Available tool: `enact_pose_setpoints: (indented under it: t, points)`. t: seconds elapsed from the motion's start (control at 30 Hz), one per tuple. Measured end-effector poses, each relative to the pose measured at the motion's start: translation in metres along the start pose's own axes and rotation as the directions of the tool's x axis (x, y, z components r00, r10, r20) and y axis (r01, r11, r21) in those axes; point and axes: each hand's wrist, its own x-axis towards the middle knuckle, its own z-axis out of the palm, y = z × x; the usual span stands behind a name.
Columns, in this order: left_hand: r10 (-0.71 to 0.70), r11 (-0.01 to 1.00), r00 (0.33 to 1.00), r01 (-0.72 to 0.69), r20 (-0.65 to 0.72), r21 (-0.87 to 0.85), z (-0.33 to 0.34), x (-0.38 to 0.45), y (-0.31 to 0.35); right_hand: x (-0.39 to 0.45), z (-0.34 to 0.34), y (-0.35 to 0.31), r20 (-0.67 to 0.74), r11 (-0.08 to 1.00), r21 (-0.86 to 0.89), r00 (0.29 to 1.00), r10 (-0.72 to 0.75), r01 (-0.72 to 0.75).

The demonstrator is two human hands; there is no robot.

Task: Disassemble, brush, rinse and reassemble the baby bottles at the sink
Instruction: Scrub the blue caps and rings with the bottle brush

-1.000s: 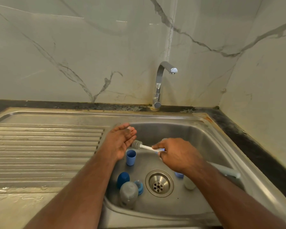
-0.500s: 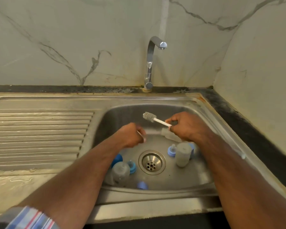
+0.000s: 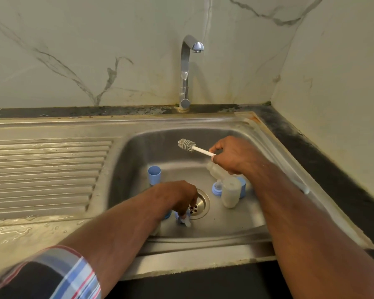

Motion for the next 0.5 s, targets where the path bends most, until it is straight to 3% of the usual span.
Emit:
enact_pose_setpoints:
  t: [0.2,0.33,0.43,0.5]
  points:
    - [-0.003,0.995,1.000,0.001,0.012,0.104,0.009,0.006,-0.002,0.001,0.001,0.000,0.007,1.000,0.008,1.000,0.013,-0.013]
    - [0.018,0.997,1.000,-0.018,-0.001,0.077,0.009,0.005,-0.002,0.000,0.001,0.000,0.006,1.000,0.009,1.000,0.014,-0.014]
    - [-0.027,0.983,0.981,-0.009,-0.191,-0.186,-0.005,-0.005,-0.008,-0.001,0.000,0.001,0.009,1.000,0.018,1.000,0.011,-0.011]
    - [-0.102,0.911,0.940,-0.044,-0.326,-0.409,-0.018,-0.017,-0.022,-0.002,-0.002,0.000,0.006,1.000,0.030,1.000,0.009,-0.009]
